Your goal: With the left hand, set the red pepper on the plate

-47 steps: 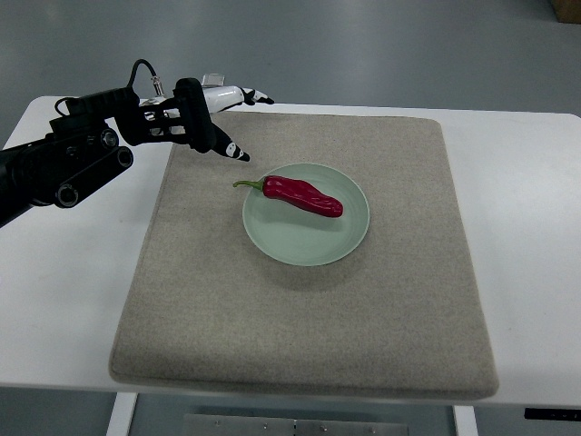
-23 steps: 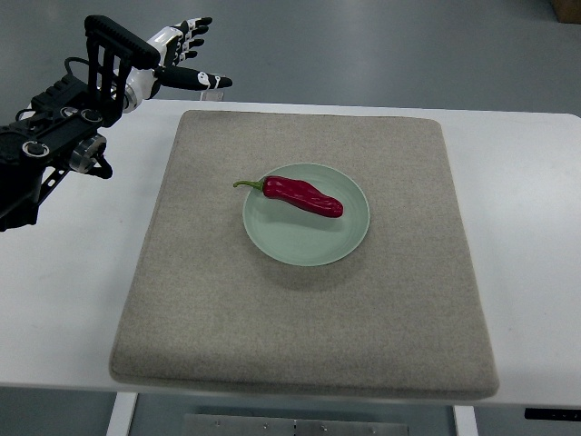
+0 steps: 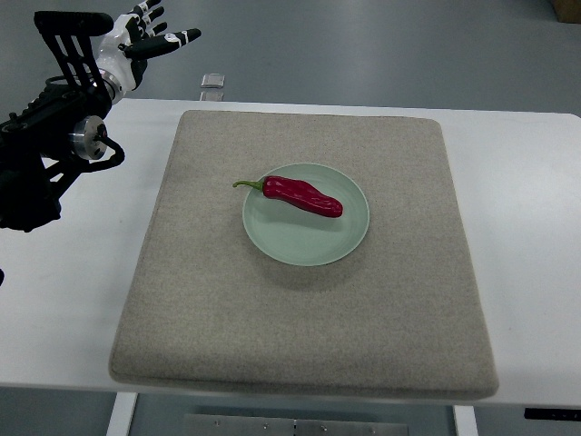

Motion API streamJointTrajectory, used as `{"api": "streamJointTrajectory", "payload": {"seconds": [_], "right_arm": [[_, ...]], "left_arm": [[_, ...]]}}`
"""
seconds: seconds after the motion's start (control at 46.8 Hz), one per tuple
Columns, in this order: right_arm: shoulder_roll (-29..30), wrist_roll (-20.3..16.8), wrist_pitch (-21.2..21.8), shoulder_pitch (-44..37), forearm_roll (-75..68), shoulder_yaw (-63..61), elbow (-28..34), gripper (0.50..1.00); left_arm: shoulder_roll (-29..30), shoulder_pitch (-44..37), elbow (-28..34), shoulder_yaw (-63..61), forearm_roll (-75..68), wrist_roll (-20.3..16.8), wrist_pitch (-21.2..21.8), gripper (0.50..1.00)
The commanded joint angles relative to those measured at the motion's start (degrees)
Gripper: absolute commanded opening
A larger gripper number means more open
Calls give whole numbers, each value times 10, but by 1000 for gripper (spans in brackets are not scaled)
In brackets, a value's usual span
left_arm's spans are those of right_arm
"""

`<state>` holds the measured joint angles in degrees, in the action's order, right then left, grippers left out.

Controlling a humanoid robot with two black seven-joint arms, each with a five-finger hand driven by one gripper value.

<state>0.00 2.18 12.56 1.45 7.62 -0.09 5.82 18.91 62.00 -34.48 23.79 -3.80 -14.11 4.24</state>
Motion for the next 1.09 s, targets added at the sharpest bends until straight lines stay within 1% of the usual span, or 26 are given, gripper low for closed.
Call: {"api": "streamJointTrajectory", "payload": {"seconds": [0.0, 0.15, 0.235, 0.299, 0.428, 0.535, 0.663, 0.727, 0.919, 1.069], "right_arm": [[0, 0, 0, 0, 0, 0, 0, 928], [0, 0, 0, 0, -1, 0, 0, 928], [0, 0, 0, 0, 0, 0, 0, 928], [0, -1, -1, 0, 0, 0, 0, 928], [0, 0, 0, 0, -1, 0, 0, 928], [0, 0, -1, 0, -1, 0, 0, 930], [0, 0, 0, 0, 0, 0, 0, 928], [0, 0, 0, 0, -1, 0, 0, 928], [0, 0, 0, 0, -1, 0, 0, 928], [0, 0, -1, 0, 0, 0, 0, 928]], "left_arm": [[-1, 0, 3, 1, 34, -1, -35, 992], [-2, -2, 52, 24, 84, -6, -128, 992], [-5, -3, 73, 27, 114, -6, -163, 992], [-9, -9, 80, 28, 143, -5, -170, 992], [-11, -14, 80, 30, 187, -5, -171, 992], [-12, -17, 79, 31, 199, -5, -178, 992], [-17, -22, 81, 31, 200, -6, -216, 992], [-21, -31, 81, 30, 199, -6, -228, 992], [-41, -44, 81, 34, 200, -7, -223, 994], [-42, -47, 83, 42, 199, -7, -223, 992]]}}
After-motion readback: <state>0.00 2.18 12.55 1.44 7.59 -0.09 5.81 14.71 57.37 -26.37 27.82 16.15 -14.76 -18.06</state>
